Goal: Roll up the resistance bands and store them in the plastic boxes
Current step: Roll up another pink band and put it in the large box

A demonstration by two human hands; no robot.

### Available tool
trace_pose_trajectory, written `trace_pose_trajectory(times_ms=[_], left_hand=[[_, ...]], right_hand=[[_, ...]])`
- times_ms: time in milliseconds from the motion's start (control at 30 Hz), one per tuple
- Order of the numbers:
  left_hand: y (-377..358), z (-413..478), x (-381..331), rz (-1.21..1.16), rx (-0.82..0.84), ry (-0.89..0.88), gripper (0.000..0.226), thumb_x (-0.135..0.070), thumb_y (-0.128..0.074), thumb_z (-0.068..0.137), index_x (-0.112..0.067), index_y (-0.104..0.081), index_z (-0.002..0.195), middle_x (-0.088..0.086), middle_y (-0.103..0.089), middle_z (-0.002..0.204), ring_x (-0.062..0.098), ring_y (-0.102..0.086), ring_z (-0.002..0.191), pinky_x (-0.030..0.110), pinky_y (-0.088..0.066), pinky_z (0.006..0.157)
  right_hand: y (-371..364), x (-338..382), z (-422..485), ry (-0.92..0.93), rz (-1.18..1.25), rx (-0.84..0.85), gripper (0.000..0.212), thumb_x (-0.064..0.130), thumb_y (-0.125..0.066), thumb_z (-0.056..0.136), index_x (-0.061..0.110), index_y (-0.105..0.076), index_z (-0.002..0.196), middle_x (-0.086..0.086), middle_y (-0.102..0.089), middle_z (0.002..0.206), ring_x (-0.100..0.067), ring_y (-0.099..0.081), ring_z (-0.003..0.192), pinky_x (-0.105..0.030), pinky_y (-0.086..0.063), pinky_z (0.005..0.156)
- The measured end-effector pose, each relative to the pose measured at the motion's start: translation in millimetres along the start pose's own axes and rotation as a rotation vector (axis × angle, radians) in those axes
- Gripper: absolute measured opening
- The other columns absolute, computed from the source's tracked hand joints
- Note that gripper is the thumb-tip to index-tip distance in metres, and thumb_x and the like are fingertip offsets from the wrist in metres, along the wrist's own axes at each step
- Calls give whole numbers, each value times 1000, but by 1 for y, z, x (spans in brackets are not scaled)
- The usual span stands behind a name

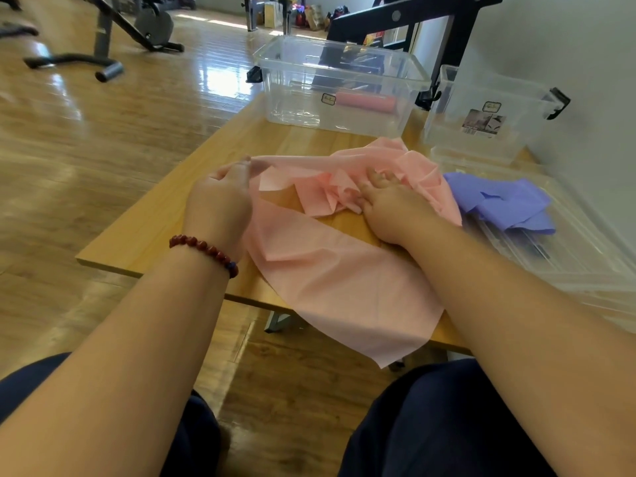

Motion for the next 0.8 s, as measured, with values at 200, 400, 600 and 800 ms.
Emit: trace_pose_trajectory(times_ms=[200,400,600,800], left_hand=[[-8,-19,-6,-87,108,-59,25,-42,-57,96,-38,-72,76,-5,-71,91,7,-60,78,25,-52,75],[-32,-35,-10,118,336,-306,26,-36,-59,97,-18,-76,89,-17,-56,74,-8,-50,64,2,-39,61],[-38,-44,-13,250,525,-340,21,-37,-57,95,-35,-75,86,-22,-55,130,-5,-47,117,17,-33,93],[-29,-21,-15,312,296,-295,30,-43,-55,96,-26,-62,120,-11,-57,130,7,-52,118,32,-44,101]], right_hand=[[0,0,0,-79,34,84,57,32,-29,107,34,-1,157,1,6,166,-30,3,152,-49,-5,123],[42,15,-29,33,738,-393,56,21,-61,86,31,-49,140,2,-53,136,-20,-49,122,-30,-41,95],[33,30,-20,142,754,-358,29,10,-70,85,22,-72,111,-1,-50,136,-21,-48,125,-33,-39,108],[48,10,-58,124,1107,-468,24,3,-58,95,23,-72,97,18,-66,78,4,-59,70,-9,-46,68]])
Point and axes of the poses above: each hand's wrist, its own z-axis towards the middle knuckle, its own y-axis out of the back of the hand, x = y × z, the point moved 5 cm from there along z, towards the middle knuckle
